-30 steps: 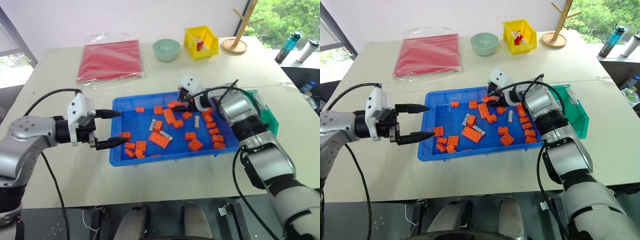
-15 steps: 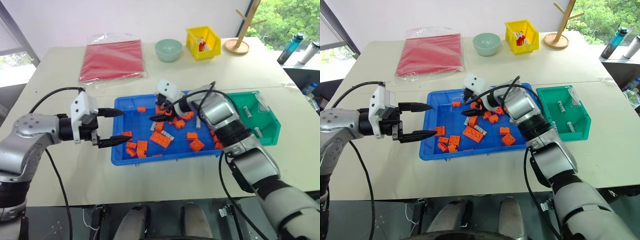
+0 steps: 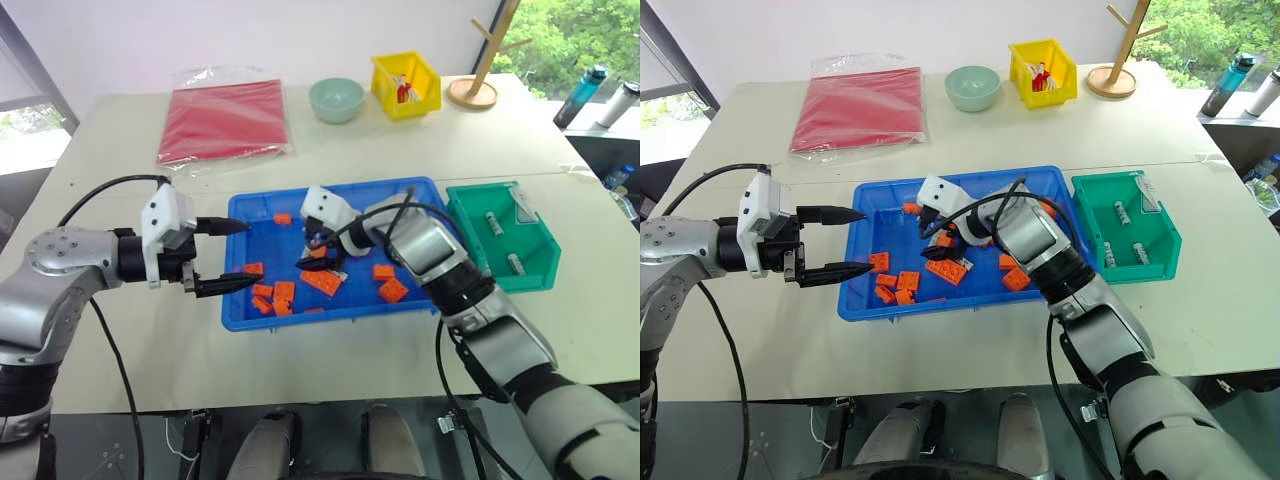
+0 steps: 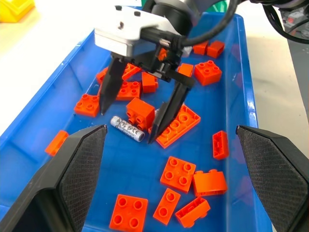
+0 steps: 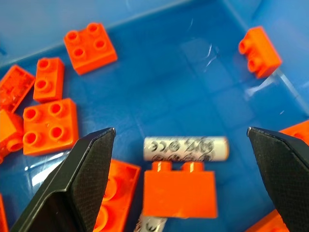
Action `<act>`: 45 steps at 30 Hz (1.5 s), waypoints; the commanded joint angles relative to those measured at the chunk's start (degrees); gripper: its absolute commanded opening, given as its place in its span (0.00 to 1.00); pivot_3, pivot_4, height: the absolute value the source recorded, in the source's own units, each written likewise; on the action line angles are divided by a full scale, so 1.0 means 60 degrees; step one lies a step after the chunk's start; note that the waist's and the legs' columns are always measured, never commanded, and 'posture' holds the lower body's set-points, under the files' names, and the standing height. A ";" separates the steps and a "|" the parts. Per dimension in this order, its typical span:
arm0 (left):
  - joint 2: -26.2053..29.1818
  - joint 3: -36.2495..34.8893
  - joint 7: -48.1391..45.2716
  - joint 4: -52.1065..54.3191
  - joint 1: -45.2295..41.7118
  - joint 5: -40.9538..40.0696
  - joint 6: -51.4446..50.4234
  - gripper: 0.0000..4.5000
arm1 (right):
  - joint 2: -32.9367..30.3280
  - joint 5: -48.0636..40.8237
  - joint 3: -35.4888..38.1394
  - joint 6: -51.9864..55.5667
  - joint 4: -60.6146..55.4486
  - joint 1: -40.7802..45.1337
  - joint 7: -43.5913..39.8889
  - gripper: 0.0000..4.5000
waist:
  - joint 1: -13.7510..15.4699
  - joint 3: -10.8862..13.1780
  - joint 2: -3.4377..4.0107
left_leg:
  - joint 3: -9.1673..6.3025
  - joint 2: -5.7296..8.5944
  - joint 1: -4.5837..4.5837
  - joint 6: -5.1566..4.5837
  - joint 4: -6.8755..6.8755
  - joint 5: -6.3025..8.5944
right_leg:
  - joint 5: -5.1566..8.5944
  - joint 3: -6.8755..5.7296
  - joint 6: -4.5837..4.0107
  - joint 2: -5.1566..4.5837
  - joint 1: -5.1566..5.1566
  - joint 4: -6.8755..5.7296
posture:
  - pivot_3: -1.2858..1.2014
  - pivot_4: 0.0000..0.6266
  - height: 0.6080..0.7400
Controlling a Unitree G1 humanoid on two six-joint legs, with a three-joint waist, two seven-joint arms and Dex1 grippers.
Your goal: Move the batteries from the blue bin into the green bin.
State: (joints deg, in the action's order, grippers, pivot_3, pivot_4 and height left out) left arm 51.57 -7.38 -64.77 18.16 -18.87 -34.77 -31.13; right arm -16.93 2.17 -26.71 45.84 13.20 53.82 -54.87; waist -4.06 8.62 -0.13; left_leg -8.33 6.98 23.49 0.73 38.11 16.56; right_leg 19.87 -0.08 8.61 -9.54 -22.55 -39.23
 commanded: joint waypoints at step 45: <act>-0.0658 0.0987 -0.0449 -0.0859 -0.1695 0.0352 0.0283 1.00 | -0.5567 -0.3158 0.6780 0.2563 -0.3647 -0.3043 0.1349 0.99 | 0.0235 0.0000 -0.0006 | 0.0073 -0.0022 0.0002 -0.0006 0.0007 0.0002 | 0.0000 0.0000 0.0001 -0.0005 0.0006 0.0014 | 0.52 0.24 0.82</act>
State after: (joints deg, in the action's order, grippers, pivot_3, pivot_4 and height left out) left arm 47.29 -0.86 -67.36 12.54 -27.88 -32.96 -29.86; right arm -50.52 -14.88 13.78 63.28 -4.96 32.52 -46.58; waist -2.65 8.62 -0.17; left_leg -7.90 6.85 23.50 0.70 38.15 16.57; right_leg 19.87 -0.09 8.62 -9.57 -22.51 -39.14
